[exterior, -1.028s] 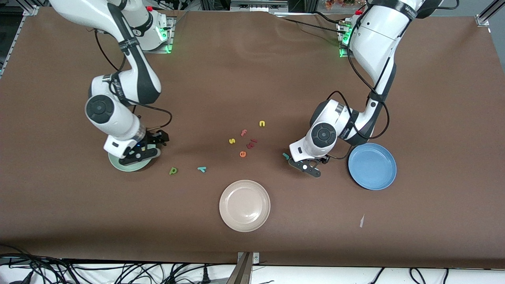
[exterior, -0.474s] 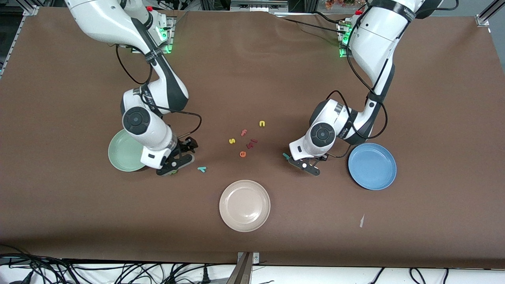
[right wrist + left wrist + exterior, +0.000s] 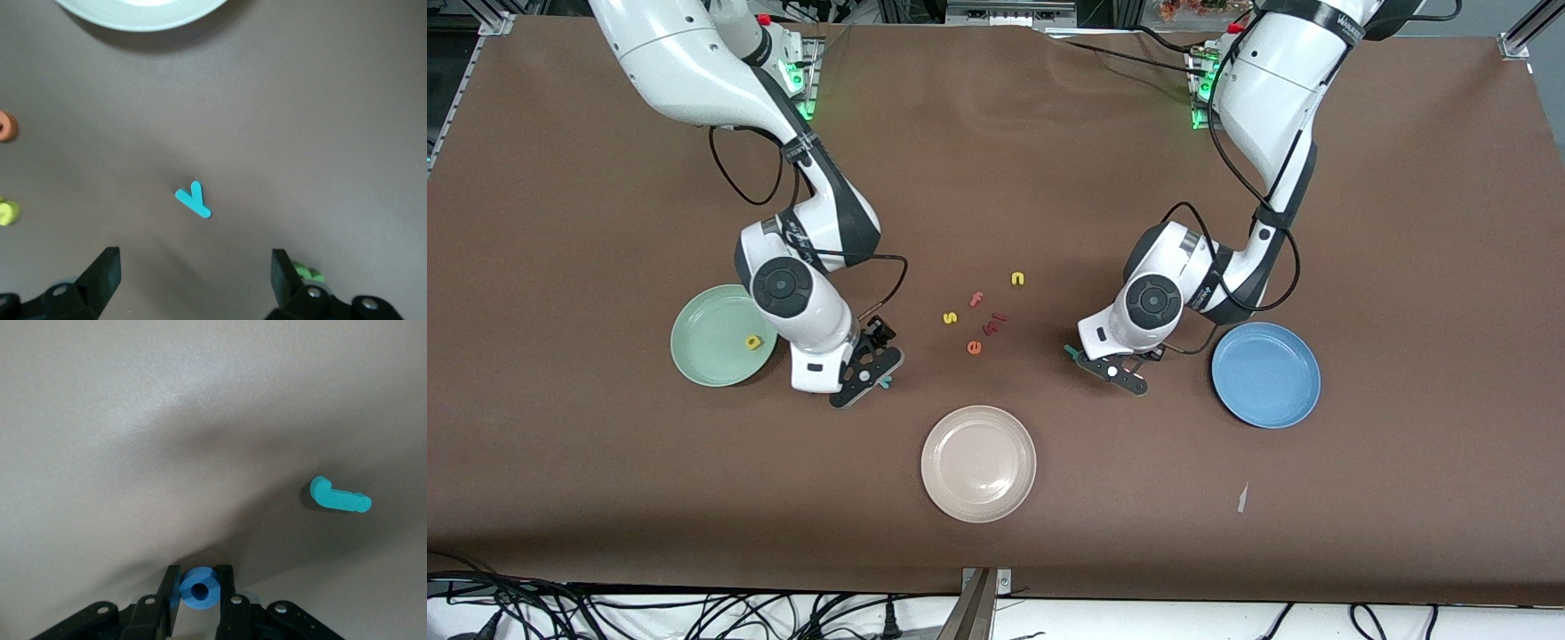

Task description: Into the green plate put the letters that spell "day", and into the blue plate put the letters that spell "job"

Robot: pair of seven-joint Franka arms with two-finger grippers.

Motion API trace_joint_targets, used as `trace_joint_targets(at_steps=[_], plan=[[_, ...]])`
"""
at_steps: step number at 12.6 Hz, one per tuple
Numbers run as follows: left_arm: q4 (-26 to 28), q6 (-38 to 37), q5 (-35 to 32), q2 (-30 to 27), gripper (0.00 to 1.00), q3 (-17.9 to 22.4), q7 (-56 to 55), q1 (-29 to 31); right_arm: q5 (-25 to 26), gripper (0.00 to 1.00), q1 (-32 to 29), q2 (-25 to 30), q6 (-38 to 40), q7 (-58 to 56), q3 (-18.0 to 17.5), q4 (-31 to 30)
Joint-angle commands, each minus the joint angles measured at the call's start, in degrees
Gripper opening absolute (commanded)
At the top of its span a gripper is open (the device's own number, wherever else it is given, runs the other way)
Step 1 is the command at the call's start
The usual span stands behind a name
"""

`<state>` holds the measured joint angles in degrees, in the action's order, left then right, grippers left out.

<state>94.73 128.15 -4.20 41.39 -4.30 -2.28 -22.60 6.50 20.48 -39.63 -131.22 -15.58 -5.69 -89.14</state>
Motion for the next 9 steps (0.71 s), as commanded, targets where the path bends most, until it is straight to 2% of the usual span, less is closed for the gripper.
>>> trace_joint_targets(at_steps=[1,4,9], plan=[[1.33,-3.59,-1.16,-4.64,0.12,0.95,2.09,0.62,2.02,1.00,-0.53,-2.82,-0.09,-5.59,-1.07,3.53],[1.33,-4.49,-1.16,-6.58,0.12,4.55,14.10,3.07,1.67,1.00,-0.71,-4.84,-3.94,-12.00,-1.08,3.71],[1.33,-3.97,-1.16,-5.62,0.12,4.56,29.33,13.26,1.76,1.00,-0.71,-7.39,-4.92,-14.22,-1.87,3.79]])
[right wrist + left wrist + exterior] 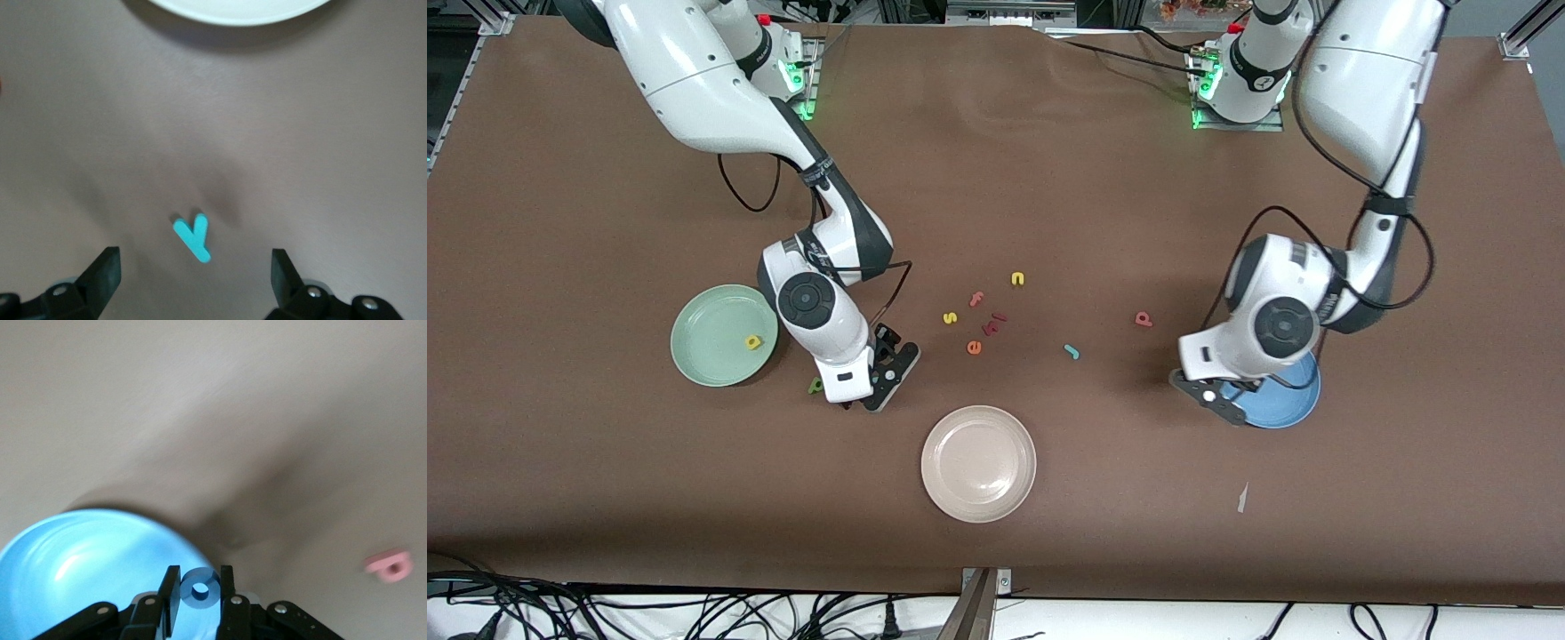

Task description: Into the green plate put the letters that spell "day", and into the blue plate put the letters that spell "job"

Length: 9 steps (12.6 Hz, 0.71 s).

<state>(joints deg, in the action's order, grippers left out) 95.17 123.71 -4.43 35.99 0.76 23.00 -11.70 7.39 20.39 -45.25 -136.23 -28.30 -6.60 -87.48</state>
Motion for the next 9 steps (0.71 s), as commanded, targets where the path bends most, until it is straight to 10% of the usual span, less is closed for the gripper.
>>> trace_joint_targets(at_steps=[1,3,5,9], plan=[[0.90,1.61,-1.02,0.57,0.13,-0.59,5.98,3.69,0.87,1.00,-0.61,-1.85,0.08,-1.50,-0.96,2.13],[1.25,3.20,-0.93,2.15,0.28,-0.59,6.79,3.96,0.79,1.00,-0.61,-2.29,0.08,-1.41,-0.96,2.13],[1.25,3.20,-0.93,2.33,1.00,-0.59,6.79,3.79,0.87,0.94,-0.61,-2.91,0.00,-1.41,-1.04,2.13],[0.90,0.76,-0.05,-0.38,1.00,-2.34,0.42,1.60,0.70,0.78,-0.52,-3.96,0.35,-1.50,-1.13,4.05]])
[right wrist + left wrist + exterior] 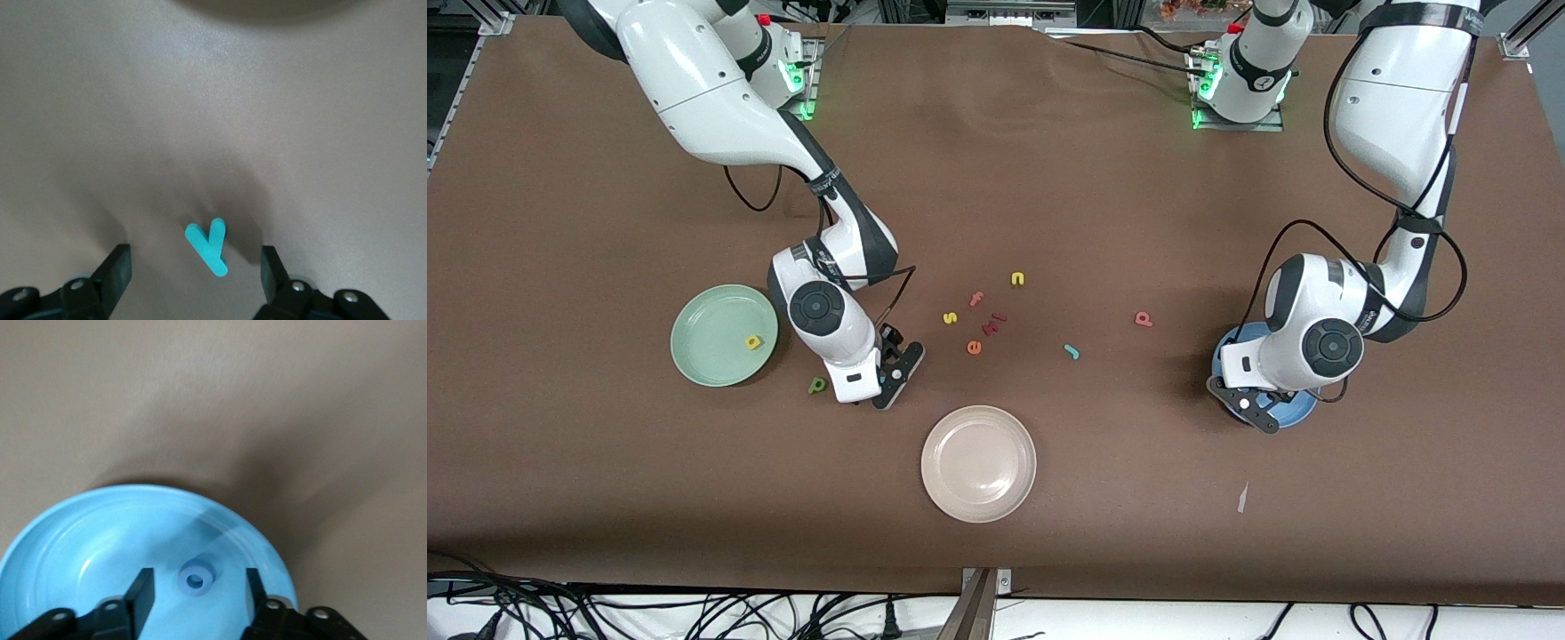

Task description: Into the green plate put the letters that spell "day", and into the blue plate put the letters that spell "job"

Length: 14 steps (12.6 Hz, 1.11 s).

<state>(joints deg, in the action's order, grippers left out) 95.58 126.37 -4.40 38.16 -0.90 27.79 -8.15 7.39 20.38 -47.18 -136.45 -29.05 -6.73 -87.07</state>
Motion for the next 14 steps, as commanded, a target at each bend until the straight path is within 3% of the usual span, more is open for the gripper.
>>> trace_joint_targets(at_steps=[1,4,9,14], plan=[[0.49,-3.39,-0.08,-2.83,1.00,-1.12,-7.89,-3.09,0.70,0.74,-0.60,-2.48,0.66,-0.74,-1.44,4.53],[1.01,-3.85,0.01,-3.88,1.00,-3.57,-18.52,-4.68,0.78,0.68,-0.51,-2.92,0.84,-0.74,-1.62,5.33],[5.57,-1.75,0.01,-4.32,1.00,-9.91,-32.59,-4.85,0.70,0.68,-0.77,-2.83,1.19,-0.74,-1.62,5.33],[13.13,7.74,-0.87,-3.97,0.99,-10.88,-33.77,-5.82,0.78,0.68,-1.22,-2.75,1.89,-2.06,-1.62,5.33]])
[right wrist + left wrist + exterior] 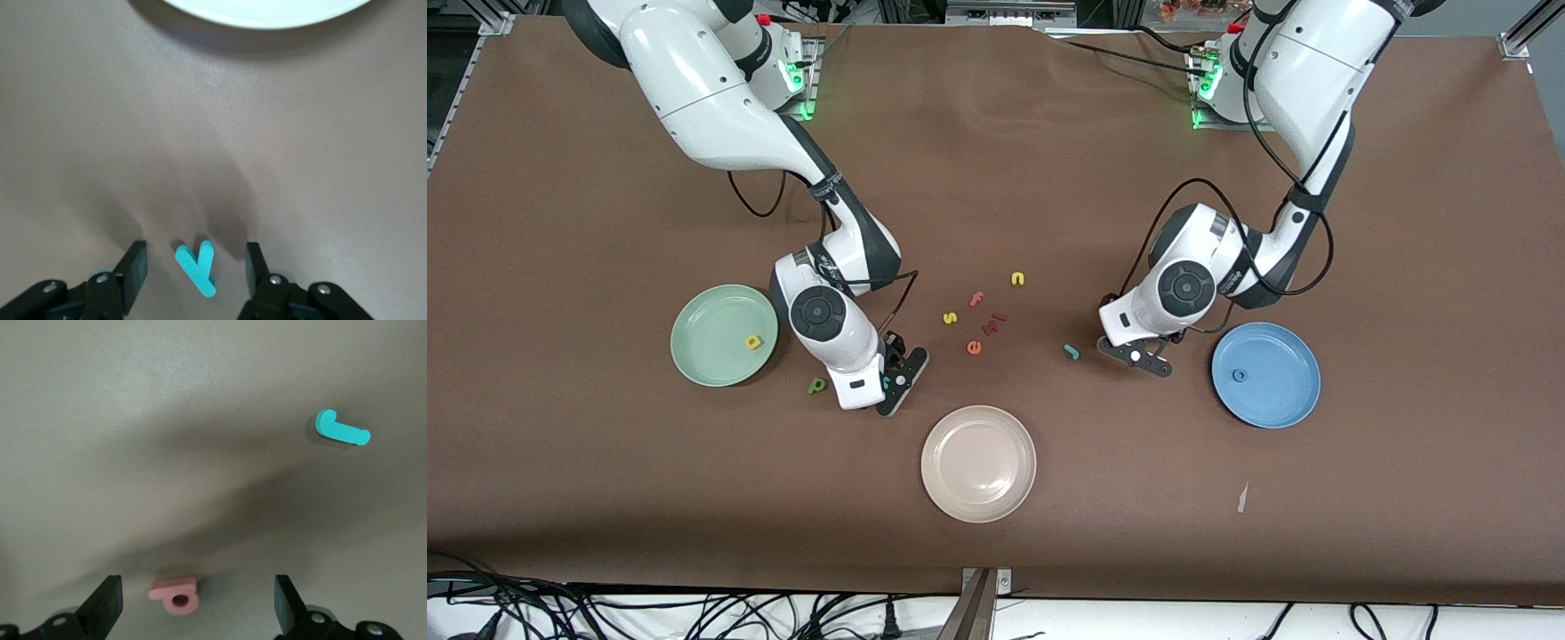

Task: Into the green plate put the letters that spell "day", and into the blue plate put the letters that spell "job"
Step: 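Grasp the cyan 'y' with the right gripper while the left gripper grasps pink 'p'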

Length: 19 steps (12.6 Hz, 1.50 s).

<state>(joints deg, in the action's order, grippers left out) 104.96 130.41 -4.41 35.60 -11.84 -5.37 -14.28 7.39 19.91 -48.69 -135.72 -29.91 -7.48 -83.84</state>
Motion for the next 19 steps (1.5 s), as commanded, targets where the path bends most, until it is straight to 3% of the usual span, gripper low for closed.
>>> trace_joint_targets(at_steps=[1,3,4,7,9,12,13,17,19], plan=[[4.28,3.80,-1.74,-1.50,0.98,0.06,0.09,0.83,0.78,0.68,-0.84,-1.23,1.16,-1.21,-0.87,2.10],[4.46,3.97,-5.68,-1.42,0.93,0.06,-0.07,1.01,0.87,0.62,-0.75,-1.32,1.16,-1.21,-0.87,2.10],[4.46,3.97,-5.79,-1.33,0.92,0.06,-0.42,0.92,0.87,0.52,-0.75,-1.32,1.16,-1.21,-0.87,2.10],[5.08,3.97,-5.88,-1.15,0.82,0.06,-0.43,0.92,0.78,0.49,-0.75,-1.32,1.16,-1.12,-0.87,2.10],[5.78,3.97,-5.88,-1.33,0.79,0.06,-0.34,0.92,0.78,0.42,-0.75,-1.41,1.16,-1.21,-0.87,2.10],[6.22,3.97,-5.88,-1.59,0.77,0.06,0.10,1.01,0.70,0.23,-0.75,-1.41,1.16,-0.94,-0.87,2.01],[6.31,3.97,-5.88,-1.59,0.72,0.06,0.10,1.01,0.61,0.20,-0.75,-1.41,1.16,-0.86,-0.87,2.01],[6.66,3.89,-5.88,-1.68,0.34,0.06,0.10,1.01,-1.40,0.09,-0.92,-0.62,1.24,-0.59,-0.87,2.10],[6.57,3.89,-5.88,-1.68,0.24,0.06,0.19,1.01,-3.43,0.04,-1.36,0.17,4.83,-0.59,-0.79,3.23]])
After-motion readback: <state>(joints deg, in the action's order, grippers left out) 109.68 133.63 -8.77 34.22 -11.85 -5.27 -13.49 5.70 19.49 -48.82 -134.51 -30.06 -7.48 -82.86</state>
